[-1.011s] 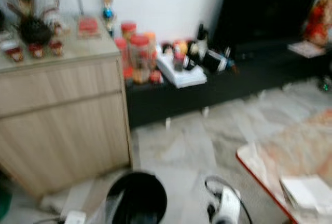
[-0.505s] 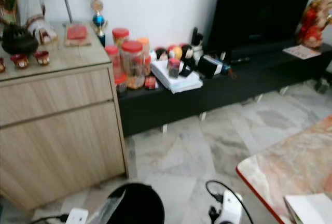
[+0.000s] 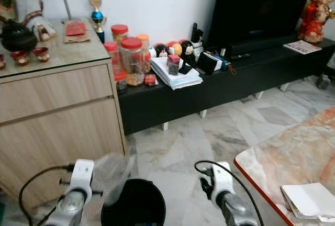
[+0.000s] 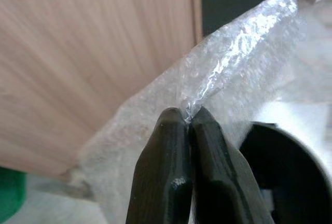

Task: Picking trash to rubbish bin

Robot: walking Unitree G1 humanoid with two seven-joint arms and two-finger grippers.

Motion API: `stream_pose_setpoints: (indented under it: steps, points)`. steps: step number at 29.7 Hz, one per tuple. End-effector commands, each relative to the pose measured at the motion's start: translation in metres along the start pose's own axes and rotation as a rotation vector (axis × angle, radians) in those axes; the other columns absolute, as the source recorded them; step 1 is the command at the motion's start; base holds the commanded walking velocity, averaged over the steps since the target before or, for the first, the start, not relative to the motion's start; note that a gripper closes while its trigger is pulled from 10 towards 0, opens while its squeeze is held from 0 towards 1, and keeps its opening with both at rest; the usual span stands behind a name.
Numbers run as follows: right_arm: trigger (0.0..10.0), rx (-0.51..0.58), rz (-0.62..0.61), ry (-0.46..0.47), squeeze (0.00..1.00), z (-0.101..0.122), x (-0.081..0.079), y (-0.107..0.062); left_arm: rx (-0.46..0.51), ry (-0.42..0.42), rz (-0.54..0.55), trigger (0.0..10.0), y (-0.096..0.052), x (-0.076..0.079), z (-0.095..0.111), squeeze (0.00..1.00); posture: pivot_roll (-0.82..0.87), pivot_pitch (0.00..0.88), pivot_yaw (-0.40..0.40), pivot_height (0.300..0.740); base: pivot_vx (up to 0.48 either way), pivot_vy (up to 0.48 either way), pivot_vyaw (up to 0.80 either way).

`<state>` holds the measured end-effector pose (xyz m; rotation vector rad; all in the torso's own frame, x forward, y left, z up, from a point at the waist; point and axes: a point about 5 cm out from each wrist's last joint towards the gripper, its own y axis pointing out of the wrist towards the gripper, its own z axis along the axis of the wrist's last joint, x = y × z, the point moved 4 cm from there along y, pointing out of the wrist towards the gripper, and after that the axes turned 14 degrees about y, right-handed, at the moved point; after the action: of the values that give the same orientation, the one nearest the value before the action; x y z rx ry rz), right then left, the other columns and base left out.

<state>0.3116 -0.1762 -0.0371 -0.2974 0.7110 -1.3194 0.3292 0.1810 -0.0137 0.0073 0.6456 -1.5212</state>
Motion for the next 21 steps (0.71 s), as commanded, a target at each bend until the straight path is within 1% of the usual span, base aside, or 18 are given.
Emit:
stream_pose_setpoints:
  steps: [1,3,5,9,11,16,21]
  points:
    - [10.0,0.025,0.065,-0.046,0.0,0.015,-0.015,0.005,0.022,-0.009,-0.044,10.0,0.002,0.01,0.008,0.0,-0.03,0.054,-0.049,0.74,0.0,0.0,0.0]
    - [10.0,0.043,0.117,-0.065,0.0,0.021,-0.029,0.008,0.046,-0.03,-0.072,10.0,0.004,0.016,0.016,0.0,-0.04,0.057,-0.048,0.74,0.0,0.0,0.0]
    - [10.0,0.044,0.138,-0.069,0.0,0.023,-0.034,0.01,0.057,-0.043,-0.084,10.0,0.004,0.018,0.02,0.0,-0.04,0.057,-0.048,0.74,0.0,0.0,0.0]
    - [10.0,0.041,0.213,-0.106,0.0,0.027,-0.055,0.013,0.084,-0.068,-0.148,10.0,0.005,0.033,0.03,0.0,-0.06,0.068,-0.047,0.74,0.0,0.0,0.0]
    - [10.0,0.04,0.234,-0.123,0.0,0.029,-0.061,0.014,0.098,-0.079,-0.178,10.0,0.004,0.039,0.035,0.0,-0.06,0.074,-0.05,0.74,0.0,0.0,0.0]
    - [10.0,0.044,0.267,-0.135,0.0,0.03,-0.069,0.014,0.102,-0.069,-0.237,10.0,0.002,0.05,0.035,0.0,-0.07,0.091,-0.059,0.74,0.0,0.0,0.0]
    - [10.0,0.041,0.282,-0.148,0.0,0.028,-0.071,0.013,0.102,-0.061,-0.26,10.0,0.0,0.054,0.034,0.0,-0.08,0.102,-0.065,0.74,0.0,0.0,0.0]
